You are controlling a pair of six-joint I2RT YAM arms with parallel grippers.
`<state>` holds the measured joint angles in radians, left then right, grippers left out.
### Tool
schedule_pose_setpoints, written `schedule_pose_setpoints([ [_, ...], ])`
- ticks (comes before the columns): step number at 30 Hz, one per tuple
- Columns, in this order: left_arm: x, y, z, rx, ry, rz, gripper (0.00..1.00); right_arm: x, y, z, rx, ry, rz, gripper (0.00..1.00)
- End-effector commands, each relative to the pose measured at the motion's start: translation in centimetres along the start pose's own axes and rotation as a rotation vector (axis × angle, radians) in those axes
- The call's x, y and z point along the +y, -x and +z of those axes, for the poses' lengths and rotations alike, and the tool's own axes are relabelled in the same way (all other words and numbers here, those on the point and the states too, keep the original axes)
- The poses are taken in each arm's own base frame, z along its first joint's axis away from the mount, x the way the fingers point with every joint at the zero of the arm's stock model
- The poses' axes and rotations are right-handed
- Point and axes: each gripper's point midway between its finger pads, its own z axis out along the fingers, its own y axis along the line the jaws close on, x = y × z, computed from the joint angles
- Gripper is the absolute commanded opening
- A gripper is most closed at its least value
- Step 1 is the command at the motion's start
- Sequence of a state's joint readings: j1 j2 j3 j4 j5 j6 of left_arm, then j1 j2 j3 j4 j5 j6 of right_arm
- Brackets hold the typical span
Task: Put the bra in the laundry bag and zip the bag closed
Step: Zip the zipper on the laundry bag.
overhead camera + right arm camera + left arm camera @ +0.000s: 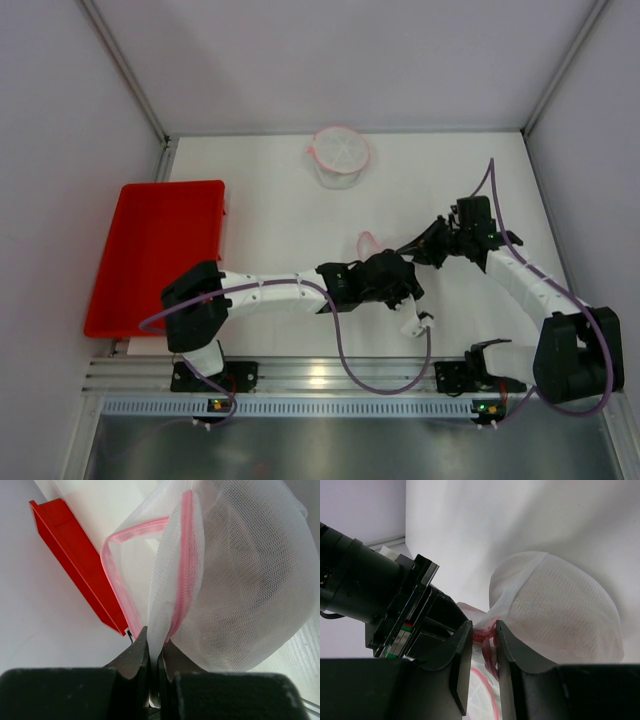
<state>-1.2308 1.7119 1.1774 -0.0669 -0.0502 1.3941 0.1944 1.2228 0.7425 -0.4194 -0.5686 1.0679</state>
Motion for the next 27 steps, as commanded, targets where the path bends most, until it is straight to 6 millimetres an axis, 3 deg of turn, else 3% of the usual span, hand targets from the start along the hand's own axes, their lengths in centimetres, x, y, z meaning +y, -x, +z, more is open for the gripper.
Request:
schedule_pose_setpoints([
  [1,3.7,-1.3,-0.5,0.043,0.122,0.03,0.31,1.3,-1.3,-1.0,0.036,0.023,-0.022,0.0],
  [14,3.8,-2.6,0.8,0.142,0.11,0.11,0.23,0.9,-1.3,-1.2,0.027,-0.002,-0.016,0.0],
  [17,3.7,-2.4,0.5,0.147,0.109,0.125,0.17,0.9,-1.3,-1.2,0.025,-0.001,-0.017,0.0],
  [21,3.5,-2.0,-0.7,0.141,0.112,0.149,0.0,1.0,-1.0,-1.3,0.011,-0.007,-0.037,0.0],
  [24,2.7,-1.7,-1.7,0.123,0.092,0.152,0.0,1.0,-0.5,-1.4,-0.008,-0.01,-0.057,0.0],
  [27,0.7,-1.5,-2.7,0.091,0.007,0.149,0.0,1.1,-0.2,-1.4,-0.013,-0.008,-0.07,0.0],
])
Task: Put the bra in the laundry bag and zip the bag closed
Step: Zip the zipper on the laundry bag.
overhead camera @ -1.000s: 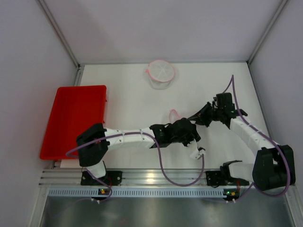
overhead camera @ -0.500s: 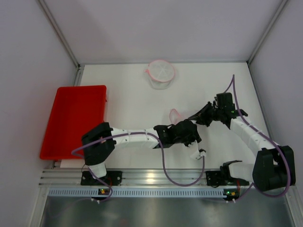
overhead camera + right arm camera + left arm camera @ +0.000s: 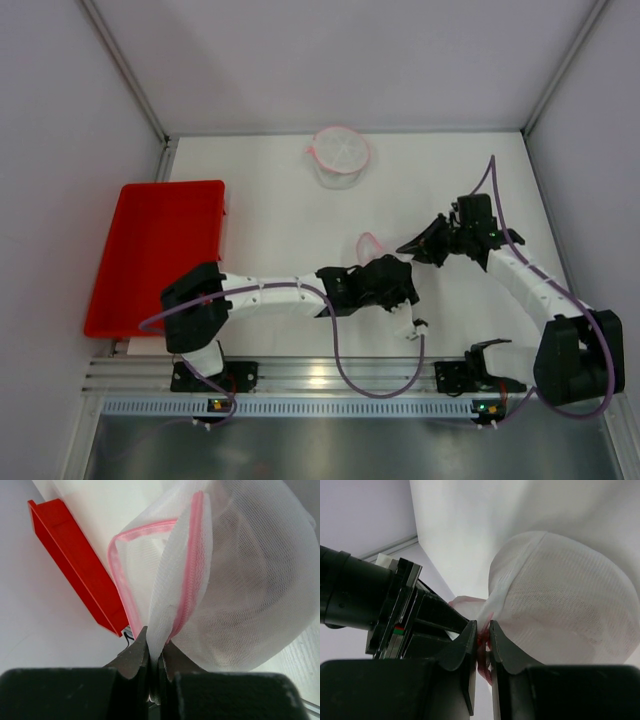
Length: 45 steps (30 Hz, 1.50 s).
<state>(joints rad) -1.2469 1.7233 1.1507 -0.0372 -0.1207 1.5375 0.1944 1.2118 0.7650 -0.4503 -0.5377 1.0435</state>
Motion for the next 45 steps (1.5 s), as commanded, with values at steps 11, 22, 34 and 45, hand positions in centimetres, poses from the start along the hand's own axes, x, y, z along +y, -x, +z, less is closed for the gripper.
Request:
schedule_pose_setpoints([
  [11,-1.7,0.1,-4.5,-0.055,-0.073,-0.041,0.0,2.1,0.2,-0.8,0.015,0.041,-0.14,0.0],
  [22,0.9,-0.1,-4.1,-0.022,-0.029,-0.019,0.25,1.4,-0.7,-0.3,0.056,0.031,-0.084,0.0],
  [34,1.5,0.8,-3.5,0.019,0.067,0.148,0.33,1.0,-1.5,-0.3,0.091,0.032,-0.011,0.0],
  [45,2.9,2.1,-2.8,0.069,0.139,0.243,0.33,0.9,-1.8,-0.5,0.093,0.016,0.008,0.0],
])
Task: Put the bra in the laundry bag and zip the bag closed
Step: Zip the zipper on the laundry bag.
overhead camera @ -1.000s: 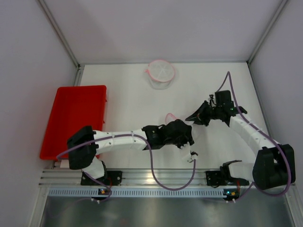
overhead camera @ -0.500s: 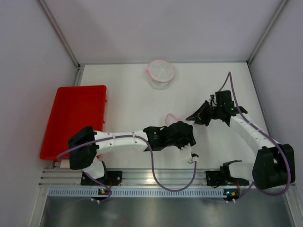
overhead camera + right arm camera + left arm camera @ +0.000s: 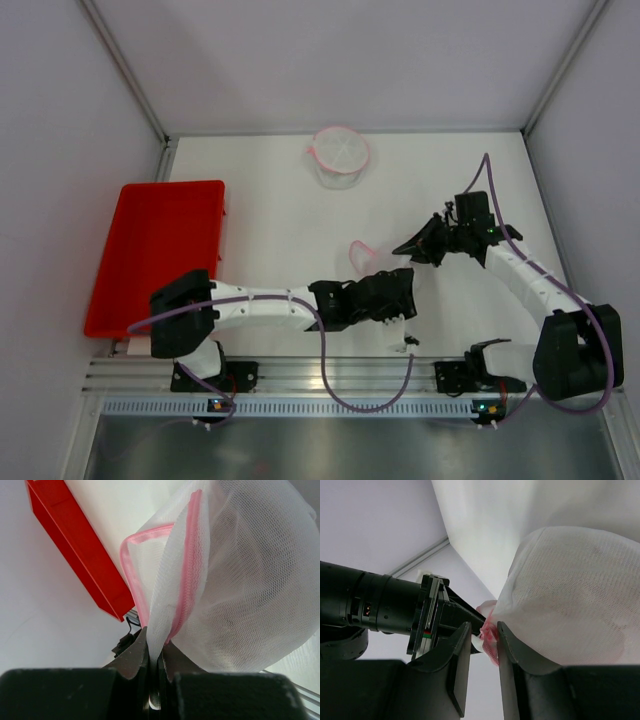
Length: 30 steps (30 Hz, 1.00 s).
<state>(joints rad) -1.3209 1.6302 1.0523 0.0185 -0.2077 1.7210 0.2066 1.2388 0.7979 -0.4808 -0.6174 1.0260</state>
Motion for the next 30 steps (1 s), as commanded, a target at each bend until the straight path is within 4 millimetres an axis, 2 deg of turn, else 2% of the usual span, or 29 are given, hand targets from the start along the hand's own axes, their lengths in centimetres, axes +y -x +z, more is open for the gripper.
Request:
schedule_pose_setpoints([
  [1,2.1,-0.3,-0.1,0.055,0.08,0.029,0.34,0.0,-0.4,-0.3,0.003,-0.004,0.02,0.0],
  [13,1.3,1.2,-2.0,0.045,0.067,0.038,0.42,0.5,0.0,-0.4,-0.008,0.005,0.02,0.0],
  [20,2.9,0.9,-1.2,0.081,0.086,0.004,0.42,0.4,-0.2,-0.5,-0.007,0.001,0.031,0.0],
  [30,3.2,1.1,-0.5,0.082,0.087,-0.017,0.43,0.5,-0.2,-0.4,-0.007,0.009,0.037,0.0],
])
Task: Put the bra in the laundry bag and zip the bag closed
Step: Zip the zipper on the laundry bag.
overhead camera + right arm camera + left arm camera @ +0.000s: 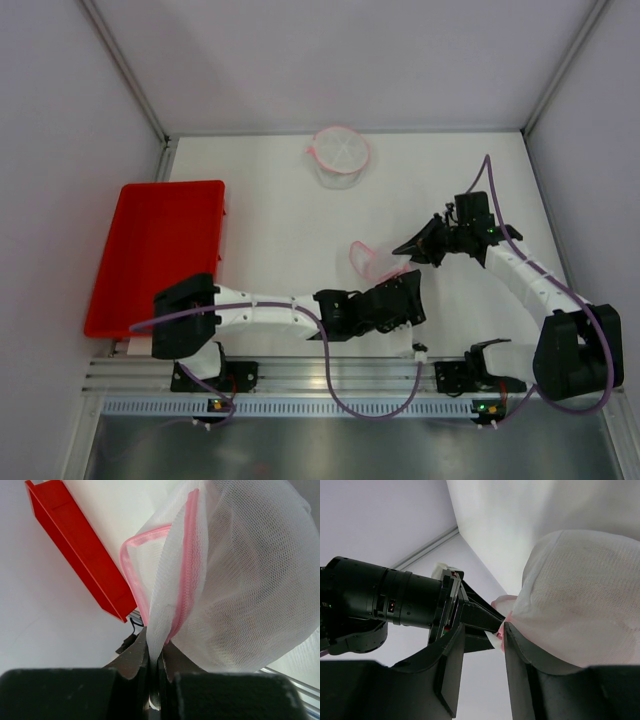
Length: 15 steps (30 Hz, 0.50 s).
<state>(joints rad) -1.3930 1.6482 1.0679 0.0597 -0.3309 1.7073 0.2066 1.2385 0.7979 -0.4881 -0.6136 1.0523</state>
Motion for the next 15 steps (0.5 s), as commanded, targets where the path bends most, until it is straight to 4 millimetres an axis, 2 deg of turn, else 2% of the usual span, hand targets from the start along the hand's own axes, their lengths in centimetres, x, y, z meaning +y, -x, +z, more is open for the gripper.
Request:
schedule_pose_setpoints([
  [1,1.8,-0.1,0.1,0.011,0.05,-0.03,0.43,0.6,-0.2,-0.5,-0.008,0.018,0.006,0.0],
  [6,1.2,0.4,0.7,0.004,0.032,-0.026,0.43,0.7,-0.2,-0.4,-0.005,0.015,0.007,0.0],
  [15,1.7,0.1,2.0,0.045,0.03,-0.05,0.43,0.3,-0.4,-0.4,0.002,0.006,0.013,0.0],
])
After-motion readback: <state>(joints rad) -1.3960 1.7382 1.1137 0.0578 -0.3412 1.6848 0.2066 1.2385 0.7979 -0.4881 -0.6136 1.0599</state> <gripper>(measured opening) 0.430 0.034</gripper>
